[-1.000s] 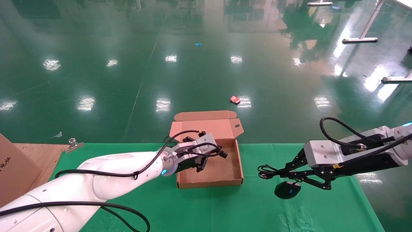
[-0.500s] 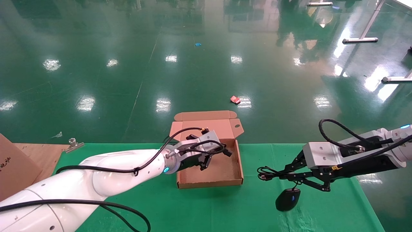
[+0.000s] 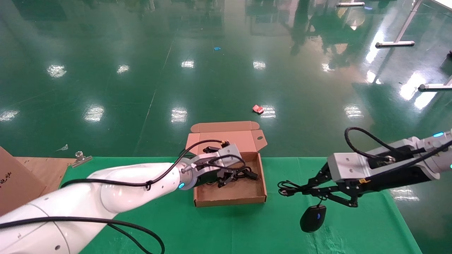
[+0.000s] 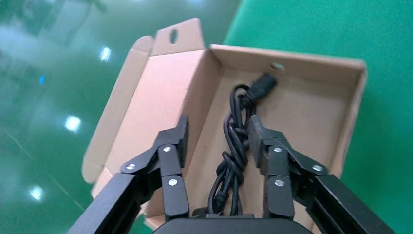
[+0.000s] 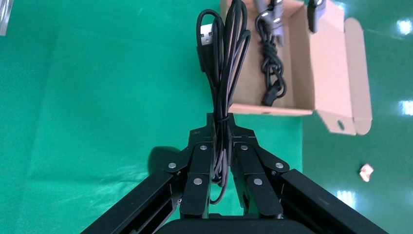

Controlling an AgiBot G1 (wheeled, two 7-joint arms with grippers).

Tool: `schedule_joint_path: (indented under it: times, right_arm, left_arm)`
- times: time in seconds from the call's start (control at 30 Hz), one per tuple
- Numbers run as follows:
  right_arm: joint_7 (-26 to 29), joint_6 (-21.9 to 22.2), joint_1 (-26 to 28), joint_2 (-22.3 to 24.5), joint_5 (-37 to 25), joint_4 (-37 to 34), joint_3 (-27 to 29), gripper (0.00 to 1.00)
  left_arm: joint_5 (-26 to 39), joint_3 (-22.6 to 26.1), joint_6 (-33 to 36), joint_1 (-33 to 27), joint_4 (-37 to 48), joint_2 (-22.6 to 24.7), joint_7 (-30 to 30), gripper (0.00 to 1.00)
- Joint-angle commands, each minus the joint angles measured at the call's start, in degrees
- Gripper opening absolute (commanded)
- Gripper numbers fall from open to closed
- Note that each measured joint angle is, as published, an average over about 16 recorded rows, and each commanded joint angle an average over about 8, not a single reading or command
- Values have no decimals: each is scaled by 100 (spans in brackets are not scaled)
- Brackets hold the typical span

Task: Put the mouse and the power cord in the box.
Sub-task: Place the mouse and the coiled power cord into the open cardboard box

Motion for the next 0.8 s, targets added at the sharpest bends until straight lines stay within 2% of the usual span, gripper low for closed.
schedule_joint_path:
  times: [0.03,0.3,0.63,0.8]
  right_arm:
    - [32,-5,26,-31,-3,33,4,0]
    - [235,95,119,-421,37,189,50,0]
    - [680,733,-103,-1218,86,460,88,0]
    - [999,1095,-465,-1423,138,989,81,0]
  left_arm:
    - [-2,77,30,-42,-13,-3,147,100]
    - [-593,-261,527,-191,212,-441,773,100]
    - [-1740,-1088,1597,-105,-154,-1780,2173,100]
    - [-2272,-1489,2034,8,-71,-2341,2788,100]
